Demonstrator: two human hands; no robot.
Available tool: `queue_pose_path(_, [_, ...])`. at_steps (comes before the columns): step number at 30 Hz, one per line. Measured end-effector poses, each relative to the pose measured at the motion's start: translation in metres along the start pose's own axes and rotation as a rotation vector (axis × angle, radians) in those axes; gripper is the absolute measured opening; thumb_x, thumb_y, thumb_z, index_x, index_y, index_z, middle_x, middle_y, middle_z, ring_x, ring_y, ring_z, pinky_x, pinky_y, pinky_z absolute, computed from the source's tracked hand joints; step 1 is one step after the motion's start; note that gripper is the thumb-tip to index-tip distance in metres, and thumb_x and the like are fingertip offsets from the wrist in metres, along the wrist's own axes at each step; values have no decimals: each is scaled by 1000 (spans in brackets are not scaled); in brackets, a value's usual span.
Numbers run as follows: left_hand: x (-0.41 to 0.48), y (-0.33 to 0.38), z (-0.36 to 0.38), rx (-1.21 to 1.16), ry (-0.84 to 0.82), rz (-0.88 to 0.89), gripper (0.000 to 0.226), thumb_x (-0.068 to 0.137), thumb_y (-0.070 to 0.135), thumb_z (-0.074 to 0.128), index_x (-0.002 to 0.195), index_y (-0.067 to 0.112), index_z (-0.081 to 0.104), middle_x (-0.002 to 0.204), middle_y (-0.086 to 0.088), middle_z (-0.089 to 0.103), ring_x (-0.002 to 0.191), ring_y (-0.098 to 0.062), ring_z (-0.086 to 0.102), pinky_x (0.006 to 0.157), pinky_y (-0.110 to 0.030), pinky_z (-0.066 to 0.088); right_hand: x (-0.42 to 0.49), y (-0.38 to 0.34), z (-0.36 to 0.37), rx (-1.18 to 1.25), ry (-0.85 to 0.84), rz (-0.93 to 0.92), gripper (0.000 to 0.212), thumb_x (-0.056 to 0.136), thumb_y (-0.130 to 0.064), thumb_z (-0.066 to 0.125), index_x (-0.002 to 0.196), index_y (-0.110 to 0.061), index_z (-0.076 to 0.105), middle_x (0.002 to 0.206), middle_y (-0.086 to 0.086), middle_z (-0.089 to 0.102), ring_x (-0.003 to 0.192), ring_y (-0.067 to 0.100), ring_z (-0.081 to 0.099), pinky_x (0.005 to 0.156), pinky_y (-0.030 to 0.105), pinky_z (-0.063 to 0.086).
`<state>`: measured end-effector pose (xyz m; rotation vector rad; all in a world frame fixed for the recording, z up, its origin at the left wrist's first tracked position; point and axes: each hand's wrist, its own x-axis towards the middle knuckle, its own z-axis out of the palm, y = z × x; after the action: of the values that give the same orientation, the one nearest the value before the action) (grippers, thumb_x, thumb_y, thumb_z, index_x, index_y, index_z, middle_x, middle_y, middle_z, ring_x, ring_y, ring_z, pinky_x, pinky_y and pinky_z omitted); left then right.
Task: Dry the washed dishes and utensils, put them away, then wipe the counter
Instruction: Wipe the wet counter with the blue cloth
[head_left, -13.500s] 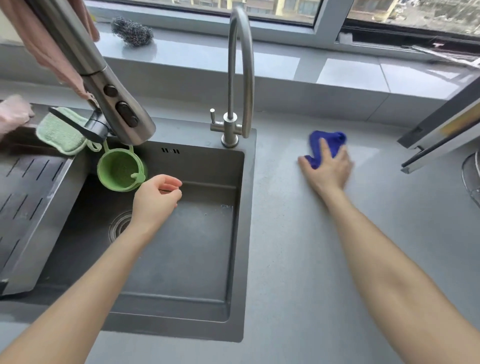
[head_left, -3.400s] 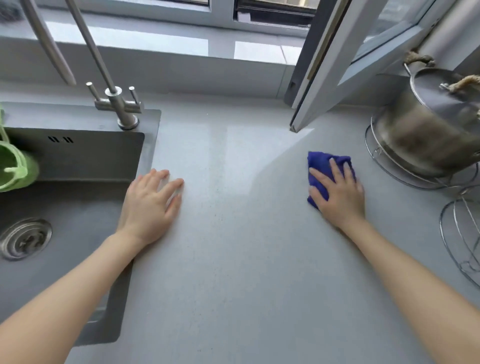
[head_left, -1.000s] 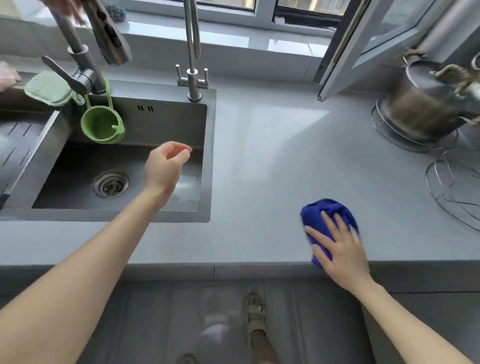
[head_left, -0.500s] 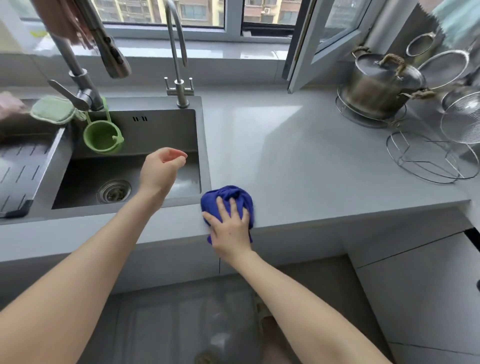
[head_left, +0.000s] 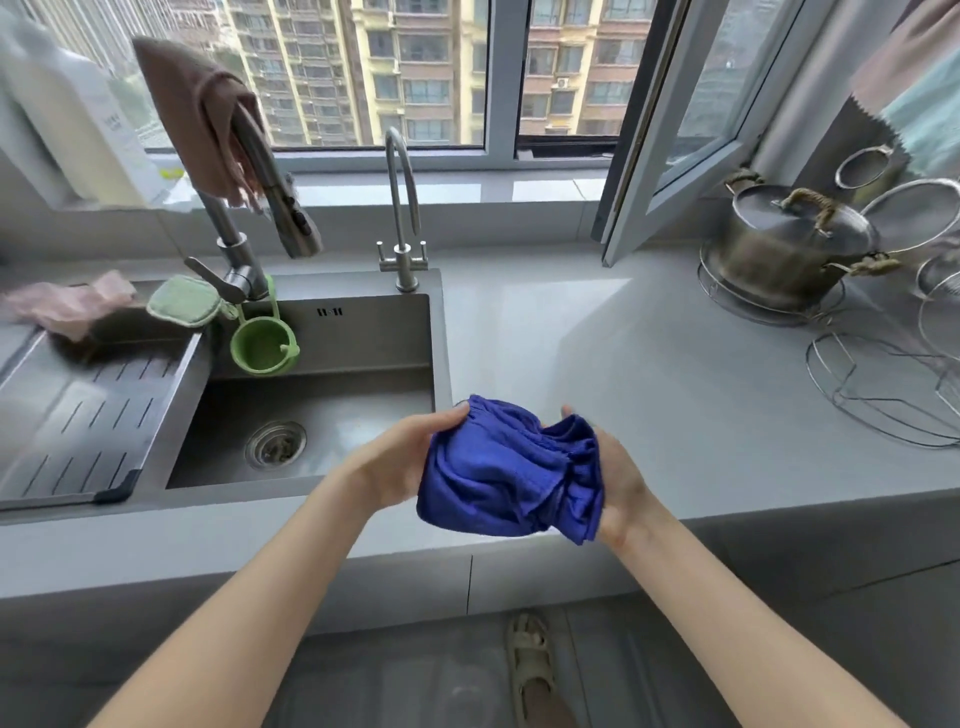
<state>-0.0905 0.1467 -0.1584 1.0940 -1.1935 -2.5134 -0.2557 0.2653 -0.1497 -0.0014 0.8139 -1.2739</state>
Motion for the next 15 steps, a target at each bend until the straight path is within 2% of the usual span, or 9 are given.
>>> queue_pose_path(2, [11,10,7,5,28,18,28,91,25,54,106,5,67,110,-13,70,95,-24,68,88,-36,53,7,-21,-4,-34,45,-13,58,92,-54,47,111,-1,61,114,22,66,99,35,68,83,46,57])
queue_pose_path(4, [29,19,8,140,166,81,25,91,20,58,105,1,67,108,-15,70,91,-23,69,84,-35,55,17,-44,-10,-41,29,41,81,88,-66,46,125,5,58,128,25,58,116,38,59,96,50,49])
queue_pose_path(5, [39,24,9,221,264,114,22,91,20,60,102,3,68,103,-13,71,84,-20,69,77,-32,56,21,-55,-13,-31,-7,72,84,86,-66,48,130,6,54,134,24,54,123,38,54,104,50,43])
queue_pose_path(6, [49,29,12,287,356,137,20,91,23,61,97,6,69,95,-9,72,76,-16,68,69,-27,56,29,-65,-17,-57,-20,83,79,86,-60,53,133,3,51,136,22,53,125,37,52,107,50,40])
queue_pose_path(7, [60,35,14,341,444,156,22,91,27,61,92,7,70,87,-5,70,70,-14,64,62,-24,52,38,-75,-22,-149,-2,59,70,85,-50,62,135,-2,50,133,19,57,122,35,55,104,50,43])
queue_pose_path(9, [86,47,17,397,602,192,29,90,35,60,86,7,66,78,-2,61,66,-15,54,57,-25,41,60,-92,-32,-491,151,-48,71,73,-21,80,135,-10,46,120,12,67,103,30,68,84,45,56])
queue_pose_path(11, [114,62,16,434,681,192,33,90,41,57,81,10,60,79,-3,58,69,-16,51,59,-26,38,86,-105,-36,-698,286,-166,67,71,-2,80,128,-13,46,113,10,67,87,25,71,66,34,59])
queue_pose_path(13, [139,79,13,339,650,93,37,89,48,55,88,11,60,88,-1,64,80,-16,61,68,-27,47,114,-119,-35,-765,348,-288,51,77,5,72,119,-14,50,113,9,63,86,21,68,63,31,59])
queue_pose_path(15, [156,91,7,108,476,-41,30,89,42,59,103,15,63,101,0,70,95,-18,66,81,-31,52,142,-135,-39,-858,418,-409,40,81,2,68,114,-15,55,115,6,62,95,19,65,79,39,58])
